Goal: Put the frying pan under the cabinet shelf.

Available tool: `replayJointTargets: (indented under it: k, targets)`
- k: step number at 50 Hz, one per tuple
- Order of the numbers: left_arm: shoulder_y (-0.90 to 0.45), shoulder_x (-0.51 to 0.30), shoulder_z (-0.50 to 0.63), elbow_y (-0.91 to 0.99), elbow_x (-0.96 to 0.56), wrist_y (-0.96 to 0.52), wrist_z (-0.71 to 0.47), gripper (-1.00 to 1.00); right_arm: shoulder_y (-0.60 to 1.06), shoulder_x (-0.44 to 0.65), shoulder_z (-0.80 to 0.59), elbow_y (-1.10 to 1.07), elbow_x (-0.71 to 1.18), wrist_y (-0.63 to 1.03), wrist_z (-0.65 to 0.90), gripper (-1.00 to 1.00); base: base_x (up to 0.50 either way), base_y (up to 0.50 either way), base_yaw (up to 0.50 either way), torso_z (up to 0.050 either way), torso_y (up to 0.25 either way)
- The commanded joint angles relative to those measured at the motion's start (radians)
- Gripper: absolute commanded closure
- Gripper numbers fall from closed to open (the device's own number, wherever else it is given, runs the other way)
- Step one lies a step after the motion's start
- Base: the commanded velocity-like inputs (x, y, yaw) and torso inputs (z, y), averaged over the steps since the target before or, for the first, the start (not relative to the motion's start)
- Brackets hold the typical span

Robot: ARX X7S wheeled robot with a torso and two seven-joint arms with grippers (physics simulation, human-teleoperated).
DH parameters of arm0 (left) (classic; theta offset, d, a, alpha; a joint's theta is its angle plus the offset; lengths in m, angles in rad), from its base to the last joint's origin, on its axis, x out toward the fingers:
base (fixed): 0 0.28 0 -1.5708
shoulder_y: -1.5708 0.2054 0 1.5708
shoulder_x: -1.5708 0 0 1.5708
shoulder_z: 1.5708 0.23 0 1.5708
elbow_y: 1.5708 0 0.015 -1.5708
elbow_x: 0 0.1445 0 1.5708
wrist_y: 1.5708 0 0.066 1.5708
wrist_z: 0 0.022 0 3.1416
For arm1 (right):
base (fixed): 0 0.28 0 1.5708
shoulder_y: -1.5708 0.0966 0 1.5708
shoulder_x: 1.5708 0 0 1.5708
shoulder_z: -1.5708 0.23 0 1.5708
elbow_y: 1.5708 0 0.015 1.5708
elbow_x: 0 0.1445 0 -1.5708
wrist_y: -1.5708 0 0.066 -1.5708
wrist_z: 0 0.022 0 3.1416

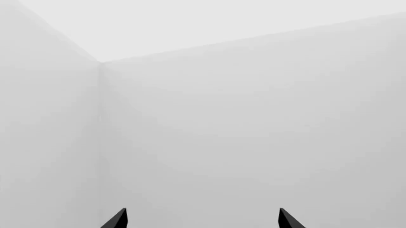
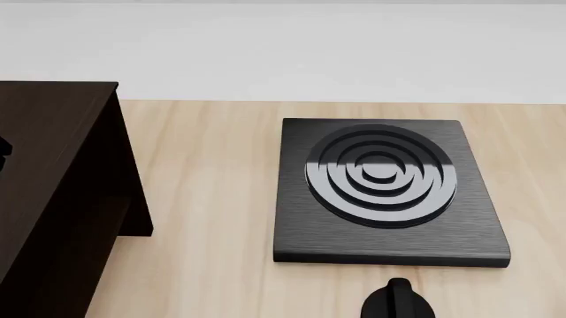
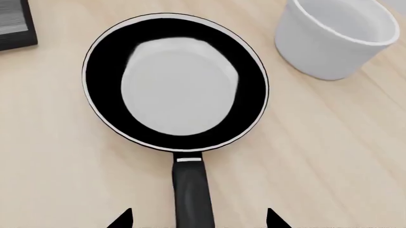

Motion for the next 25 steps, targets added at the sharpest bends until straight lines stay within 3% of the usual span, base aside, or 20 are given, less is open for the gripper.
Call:
replayJointTargets:
  k: [1,25]
  targets:
    - [0.001,-0.003,0.003,0.004,-0.002,-0.001,-0.004,-1.00,0.008,0.008,-0.020,0.026,-0.012,-0.006,-0.004,-1.00,0.00,0.00,0.00,0.000,0.000]
    - [-0.008,-0.003,0.009,-0.003,-0.006,0.000,-0.007,-1.00,0.062,0.026,-0.103,0.099,-0.042,-0.023,-0.007,-1.00,0.00,0.00,0.00,0.000,0.000]
